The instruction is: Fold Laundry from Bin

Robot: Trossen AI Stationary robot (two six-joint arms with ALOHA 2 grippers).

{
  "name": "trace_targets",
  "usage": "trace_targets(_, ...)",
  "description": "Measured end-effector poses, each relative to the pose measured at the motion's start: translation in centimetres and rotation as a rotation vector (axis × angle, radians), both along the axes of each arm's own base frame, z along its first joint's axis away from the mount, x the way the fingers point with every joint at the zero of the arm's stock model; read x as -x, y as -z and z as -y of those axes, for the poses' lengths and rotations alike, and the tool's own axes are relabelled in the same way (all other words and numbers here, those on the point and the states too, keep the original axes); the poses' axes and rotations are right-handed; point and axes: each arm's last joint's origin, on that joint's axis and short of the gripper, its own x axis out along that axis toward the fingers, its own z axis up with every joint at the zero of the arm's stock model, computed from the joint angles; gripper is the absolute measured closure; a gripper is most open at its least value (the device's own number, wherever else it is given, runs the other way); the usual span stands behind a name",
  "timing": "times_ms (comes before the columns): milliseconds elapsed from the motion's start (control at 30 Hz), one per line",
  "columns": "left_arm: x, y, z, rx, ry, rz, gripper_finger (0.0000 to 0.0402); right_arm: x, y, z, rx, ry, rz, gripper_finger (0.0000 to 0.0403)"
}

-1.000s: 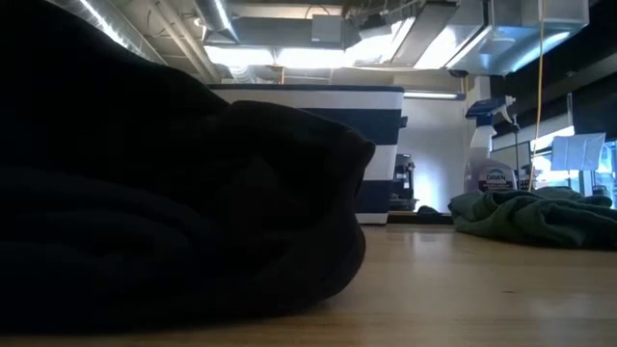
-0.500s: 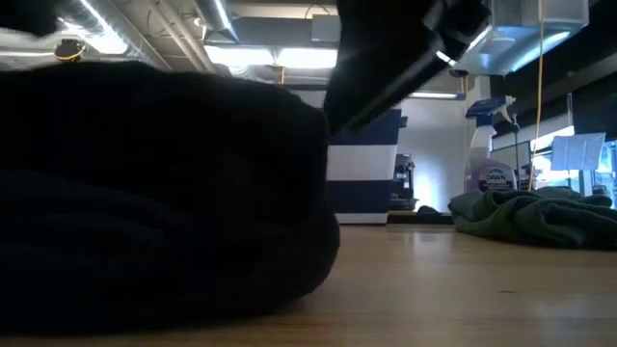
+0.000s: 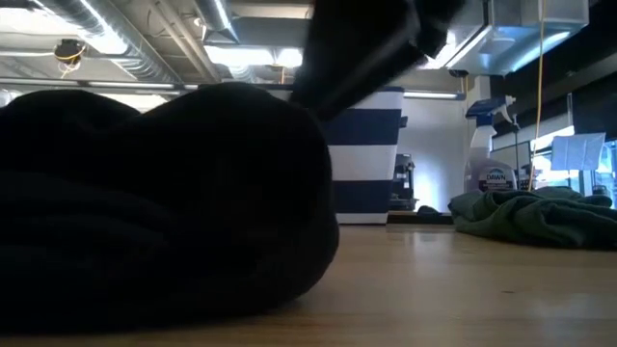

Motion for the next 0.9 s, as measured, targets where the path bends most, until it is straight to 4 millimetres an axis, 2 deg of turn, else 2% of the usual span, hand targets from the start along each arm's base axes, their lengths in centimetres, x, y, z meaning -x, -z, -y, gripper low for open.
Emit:
trace_targets(67,-0.3,-0.7,0.5,-0.078,0.018,0.218,0.026,-0.5,-0.2,-0.3,-0.006,-0.023,0.043,0.0189)
trace_targets(133,-0.9,-0.7,0.7,-0.128,0.037,0.322,0.026,-1.0,-0.5,-0.2,-0.013,-0.036,0.077,0.0189)
trace_targets(267,-2.5,0.7,0.5,-0.146,0.07,0.29,0.026,-2.1,-0.8,0.1,-0.118,-0.059,0.121,0.0189)
trace_targets(400,-3.4,2.2,0.6,-0.149,0.105,0.252,0.026,-3.0,-0.9,-0.9,-0.169,-0.274,0.129,0.0189)
trace_targets(433,-3.5,2.7,0.7,-0.157,0.12,0.248,0.026,-3.1,-0.7,-1.4,-0.148,-0.334,0.123,0.0189)
trace_targets(533,-4.2,4.1,0.7,-0.193,0.153,0.233,0.026,-2.9,1.7,-2.0,-0.027,-0.392,0.049,0.0189)
trace_targets(600,-4.6,5.1,0.4,-0.237,0.173,0.21,0.026,-3.0,2.9,-1.5,0.034,-0.365,0.002,0.0189)
trace_targets(667,-5.0,6.1,0.2,-0.293,0.198,0.184,0.026,-3.1,3.1,-1.1,0.073,-0.349,-0.009,0.0194)
trace_targets(767,-5.7,7.4,0.0,-0.377,0.248,0.144,0.0261,-3.1,3.1,-0.9,0.102,-0.351,-0.017,0.0224)
trace_targets(900,-6.8,8.7,-0.6,-0.501,0.289,0.098,0.0263,-2.5,3.3,-1.5,0.142,-0.364,-0.04,0.0308)
